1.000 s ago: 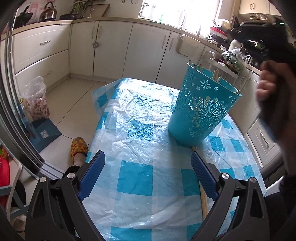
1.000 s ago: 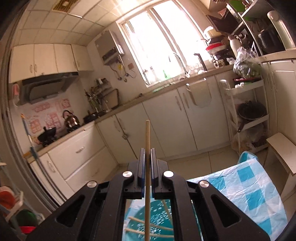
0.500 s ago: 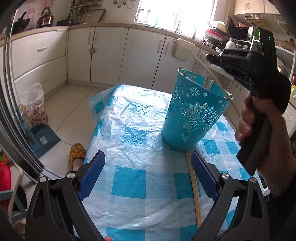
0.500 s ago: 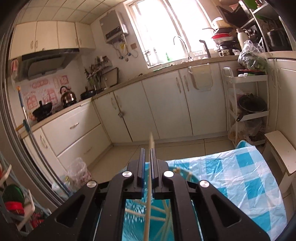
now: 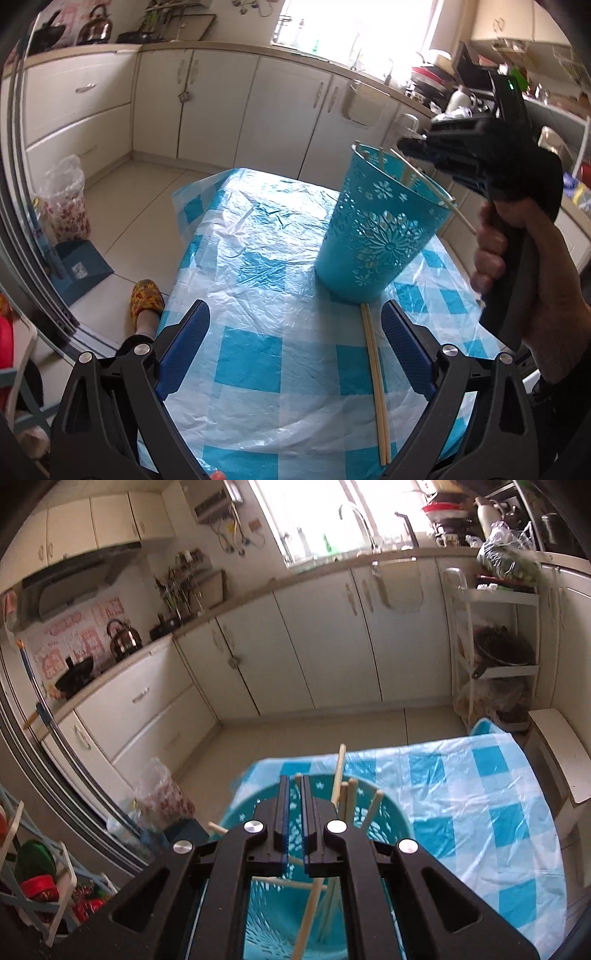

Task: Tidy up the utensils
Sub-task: 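Lift the held chopstick with the right tool over the basket, release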

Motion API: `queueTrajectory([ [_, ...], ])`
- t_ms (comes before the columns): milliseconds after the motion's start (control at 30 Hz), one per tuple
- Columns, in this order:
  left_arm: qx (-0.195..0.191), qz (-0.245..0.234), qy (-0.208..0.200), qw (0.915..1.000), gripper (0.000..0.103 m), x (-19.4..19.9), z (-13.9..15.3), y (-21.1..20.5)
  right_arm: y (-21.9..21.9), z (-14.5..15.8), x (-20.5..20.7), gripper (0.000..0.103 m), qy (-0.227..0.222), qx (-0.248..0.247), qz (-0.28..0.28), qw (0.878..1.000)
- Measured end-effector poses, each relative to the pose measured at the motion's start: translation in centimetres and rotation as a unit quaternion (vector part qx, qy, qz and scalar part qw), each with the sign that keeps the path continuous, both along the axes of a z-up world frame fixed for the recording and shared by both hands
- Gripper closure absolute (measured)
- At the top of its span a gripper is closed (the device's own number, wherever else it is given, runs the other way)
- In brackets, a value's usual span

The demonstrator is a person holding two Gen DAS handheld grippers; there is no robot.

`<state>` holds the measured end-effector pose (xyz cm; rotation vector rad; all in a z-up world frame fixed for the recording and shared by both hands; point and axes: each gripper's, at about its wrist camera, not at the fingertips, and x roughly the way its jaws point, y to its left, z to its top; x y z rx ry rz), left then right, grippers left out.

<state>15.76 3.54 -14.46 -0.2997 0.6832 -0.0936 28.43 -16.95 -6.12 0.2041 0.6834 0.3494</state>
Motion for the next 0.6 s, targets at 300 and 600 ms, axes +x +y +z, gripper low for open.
queueTrajectory([
  [300,-0.018,0.006,-0.001,0.9998,0.013,0.1,0.0,0.9,-0.9,1.2,-0.4,0.087,0.04,-0.037,-0.009,0.998],
  [600,-0.036,0.013,-0.002,0.9992,0.013,-0.1,-0.1,1.7,0.2,-0.3,0.5,0.098,0.104,-0.105,0.023,0.989],
])
